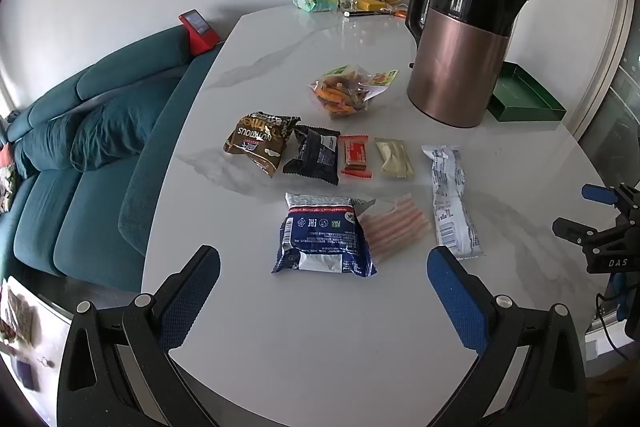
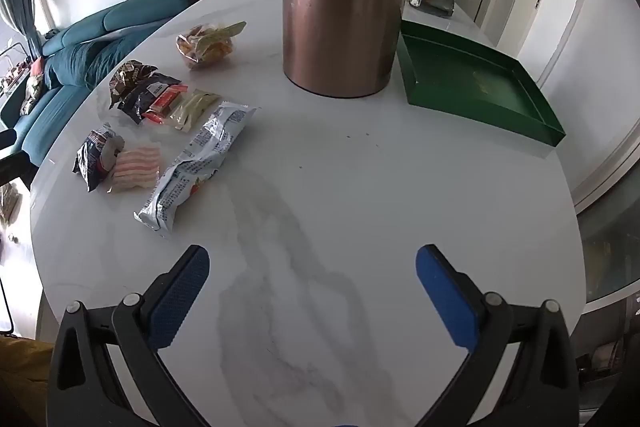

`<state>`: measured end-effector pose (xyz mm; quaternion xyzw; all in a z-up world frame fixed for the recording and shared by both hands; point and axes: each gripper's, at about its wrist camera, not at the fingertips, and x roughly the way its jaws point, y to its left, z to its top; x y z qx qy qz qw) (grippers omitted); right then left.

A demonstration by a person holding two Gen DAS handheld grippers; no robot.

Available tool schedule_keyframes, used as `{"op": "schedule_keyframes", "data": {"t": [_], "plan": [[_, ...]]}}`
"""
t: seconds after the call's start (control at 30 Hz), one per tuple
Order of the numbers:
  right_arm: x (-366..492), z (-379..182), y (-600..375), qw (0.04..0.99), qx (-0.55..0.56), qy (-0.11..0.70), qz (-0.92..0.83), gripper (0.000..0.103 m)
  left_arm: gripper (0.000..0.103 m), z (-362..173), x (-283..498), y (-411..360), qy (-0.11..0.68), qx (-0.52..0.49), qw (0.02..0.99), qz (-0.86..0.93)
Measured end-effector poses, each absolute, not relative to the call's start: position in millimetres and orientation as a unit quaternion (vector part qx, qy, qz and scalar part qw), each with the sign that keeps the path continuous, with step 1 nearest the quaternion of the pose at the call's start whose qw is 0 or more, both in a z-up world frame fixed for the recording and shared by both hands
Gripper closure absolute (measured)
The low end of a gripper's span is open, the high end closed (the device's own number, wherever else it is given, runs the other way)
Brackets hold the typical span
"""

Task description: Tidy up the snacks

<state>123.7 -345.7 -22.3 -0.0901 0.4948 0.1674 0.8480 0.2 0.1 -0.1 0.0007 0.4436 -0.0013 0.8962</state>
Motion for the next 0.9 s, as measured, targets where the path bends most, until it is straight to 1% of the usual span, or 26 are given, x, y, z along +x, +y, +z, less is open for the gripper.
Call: {"op": "schedule_keyframes", "data": {"t": [0.37, 0.4, 0.53, 0.9], "plan": [[123.0, -22.3, -345.5, 0.849, -0.093, 0.493, 0.165, 0.0, 0.001, 1.4, -2.1, -2.3, 0.441, -0.001, 0.897, 0.0], [122.9, -22.2, -345.4, 0.849, -0.094, 0.494, 0.165, 0.0, 0.001, -6.3, -3.4, -6.0, 0.441, -0.003, 0.898, -0.002], [122.9, -24.1, -346.0, 0.848, -0.094, 0.494, 0.165, 0.0, 0.001, -8.7, -8.3, -9.2, 0.44, -0.004, 0.898, -0.001], [118.2, -23.9, -345.1, 0.848, -0.097, 0.495, 0.163, 0.0, 0.001, -9.0, -0.2, -5.4, 0.448, -0.01, 0.894, -0.009]]}}
